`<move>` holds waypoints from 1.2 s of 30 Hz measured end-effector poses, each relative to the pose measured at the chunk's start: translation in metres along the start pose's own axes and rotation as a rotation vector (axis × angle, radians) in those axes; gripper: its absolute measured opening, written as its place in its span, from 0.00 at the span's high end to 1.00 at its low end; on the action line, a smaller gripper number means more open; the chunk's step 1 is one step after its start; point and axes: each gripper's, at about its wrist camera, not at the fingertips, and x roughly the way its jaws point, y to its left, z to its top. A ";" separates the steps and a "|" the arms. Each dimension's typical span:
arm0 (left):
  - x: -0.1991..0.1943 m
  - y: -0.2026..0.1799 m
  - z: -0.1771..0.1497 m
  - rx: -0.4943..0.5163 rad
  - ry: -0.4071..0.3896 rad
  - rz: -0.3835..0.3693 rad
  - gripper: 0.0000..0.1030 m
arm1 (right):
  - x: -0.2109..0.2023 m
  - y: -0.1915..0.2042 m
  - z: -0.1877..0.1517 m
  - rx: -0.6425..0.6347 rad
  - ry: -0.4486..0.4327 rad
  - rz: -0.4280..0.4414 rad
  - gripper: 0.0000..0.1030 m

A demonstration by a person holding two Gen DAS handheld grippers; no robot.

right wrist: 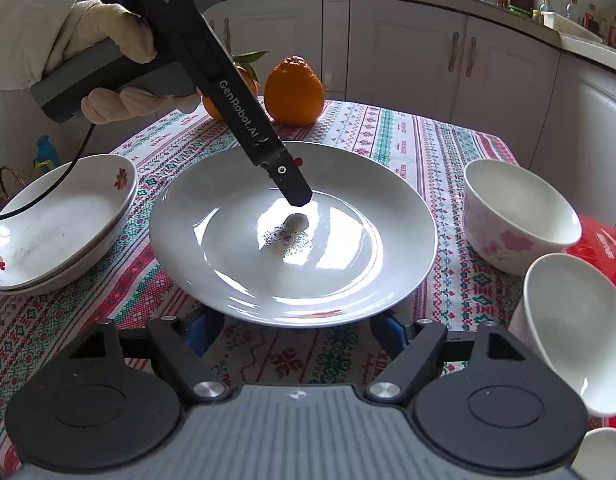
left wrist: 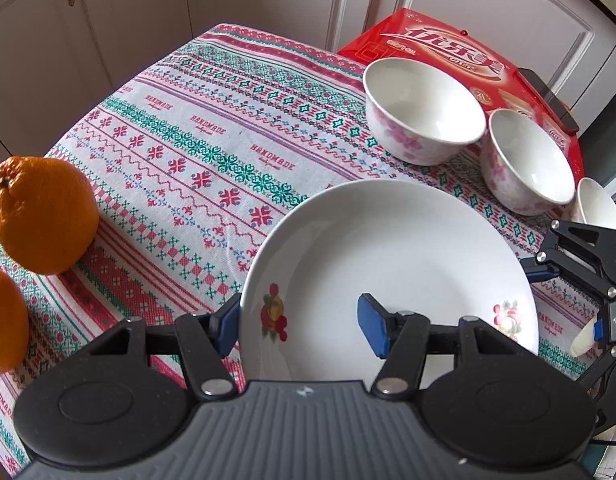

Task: Organize plates and bowls
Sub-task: 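Lift the stained plate with the left gripper toward the plate stack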

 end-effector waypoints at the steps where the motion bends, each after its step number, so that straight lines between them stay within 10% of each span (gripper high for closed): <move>1: -0.002 -0.001 -0.001 -0.002 -0.005 0.001 0.43 | -0.002 0.001 0.000 -0.004 -0.002 0.000 0.19; 36: -0.109 -0.021 -0.115 -0.212 -0.151 0.135 0.43 | -0.050 0.080 0.011 -0.239 -0.061 0.140 0.19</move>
